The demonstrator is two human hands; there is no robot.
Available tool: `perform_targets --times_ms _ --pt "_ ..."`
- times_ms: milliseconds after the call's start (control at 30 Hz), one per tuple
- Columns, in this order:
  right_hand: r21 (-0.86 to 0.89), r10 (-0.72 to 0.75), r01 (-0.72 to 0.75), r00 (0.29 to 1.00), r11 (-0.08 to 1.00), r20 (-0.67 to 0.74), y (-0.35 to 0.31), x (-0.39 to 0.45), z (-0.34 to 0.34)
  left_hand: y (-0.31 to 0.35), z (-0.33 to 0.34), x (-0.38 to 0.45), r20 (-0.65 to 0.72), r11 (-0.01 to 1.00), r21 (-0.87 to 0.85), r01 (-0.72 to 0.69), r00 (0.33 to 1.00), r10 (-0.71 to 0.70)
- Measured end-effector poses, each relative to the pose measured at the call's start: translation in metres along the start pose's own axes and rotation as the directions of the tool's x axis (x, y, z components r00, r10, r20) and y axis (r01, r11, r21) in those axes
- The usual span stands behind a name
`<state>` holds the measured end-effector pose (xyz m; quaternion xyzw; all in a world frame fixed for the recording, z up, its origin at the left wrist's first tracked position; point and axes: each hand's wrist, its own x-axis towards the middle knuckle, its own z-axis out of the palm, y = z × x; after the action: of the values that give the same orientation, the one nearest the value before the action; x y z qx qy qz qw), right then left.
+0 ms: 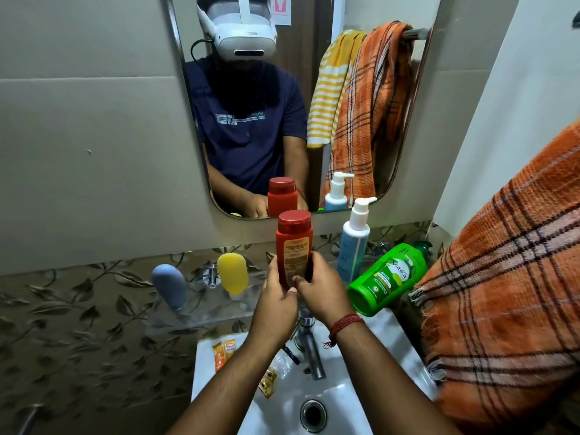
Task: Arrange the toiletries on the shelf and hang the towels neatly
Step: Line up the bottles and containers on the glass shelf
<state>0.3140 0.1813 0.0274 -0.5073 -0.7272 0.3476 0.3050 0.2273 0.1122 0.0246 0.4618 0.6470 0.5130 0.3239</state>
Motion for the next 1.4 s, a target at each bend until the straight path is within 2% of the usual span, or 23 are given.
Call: perform_targets --times_ms 233,300,400,467,500,567,633,700,767,867,967,1067,1133,1200,1400 --pt "0.009 -0.002 0.002 1.000 1.000 -0.018 0.003 -0.002 0.004 0.001 -0.003 -0.001 0.043 1.000 -0.019 0.001 0.999 0.000" --pt "-0.001 -0.027 0.027 0.998 1.000 -0.059 0.001 -0.006 0.004 -0.002 -0.003 0.000 0.019 0.999 -0.040 0.013 1.000 -0.012" --pt "-0.063 -0.155 0.143 0.945 0.988 -0.287 0.000 -0.023 -0.005 -0.010 -0.004 -0.008 -0.189 0.999 -0.025 0.030 0.981 -0.034" --pt "-0.069 -0.232 0.226 0.858 0.972 -0.458 0.005 -0.040 -0.018 -0.017 -0.004 -0.022 -0.325 0.994 0.084 -0.073 0.941 0.097" --pt "-0.031 -0.222 0.242 0.823 0.970 -0.523 0.011 -0.048 -0.026 -0.018 -0.003 -0.028 -0.324 0.984 0.129 -0.125 0.932 0.161" --pt "0.110 -0.104 0.221 0.769 0.969 -0.631 0.028 -0.056 -0.040 -0.017 0.005 -0.035 -0.177 0.960 0.174 -0.218 0.952 0.249" --pt "0.315 0.119 0.142 0.725 0.938 -0.679 0.050 -0.053 -0.049 -0.013 0.020 -0.034 0.046 0.922 0.225 -0.317 0.948 0.315" --pt "0.528 0.361 0.030 0.696 0.849 -0.620 0.067 -0.041 -0.053 -0.006 0.040 -0.027 0.184 0.880 0.294 -0.374 0.925 0.332" --pt "0.665 0.505 -0.061 0.703 0.745 -0.501 0.080 -0.031 -0.055 0.001 0.061 -0.018 0.253 0.872 0.340 -0.353 0.927 0.276" --pt "0.773 0.560 -0.086 0.740 0.629 -0.374 0.088 -0.021 -0.056 0.003 0.084 -0.007 0.295 0.873 0.379 -0.308 0.934 0.202" --pt "0.860 0.576 -0.046 0.760 0.509 -0.300 0.090 -0.018 -0.059 0.003 0.094 -0.001 0.230 0.898 0.374 -0.233 0.961 0.154" --pt "0.905 0.575 -0.045 0.786 0.422 -0.229 0.092 -0.025 -0.061 0.005 0.101 -0.003 0.195 0.908 0.353 -0.224 0.967 0.163" --pt "0.909 0.534 -0.077 0.828 0.409 -0.169 0.093 -0.035 -0.063 0.007 0.105 -0.006 0.188 0.915 0.322 -0.242 0.964 0.189" --pt "0.891 0.486 -0.115 0.865 0.440 -0.128 0.096 -0.045 -0.064 0.007 0.105 -0.009 0.173 0.918 0.295 -0.266 0.959 0.223" --pt "0.747 0.289 0.022 0.914 0.665 -0.284 0.099 -0.047 -0.086 0.013 0.111 -0.010 0.135 0.889 0.237 -0.391 0.920 0.368"
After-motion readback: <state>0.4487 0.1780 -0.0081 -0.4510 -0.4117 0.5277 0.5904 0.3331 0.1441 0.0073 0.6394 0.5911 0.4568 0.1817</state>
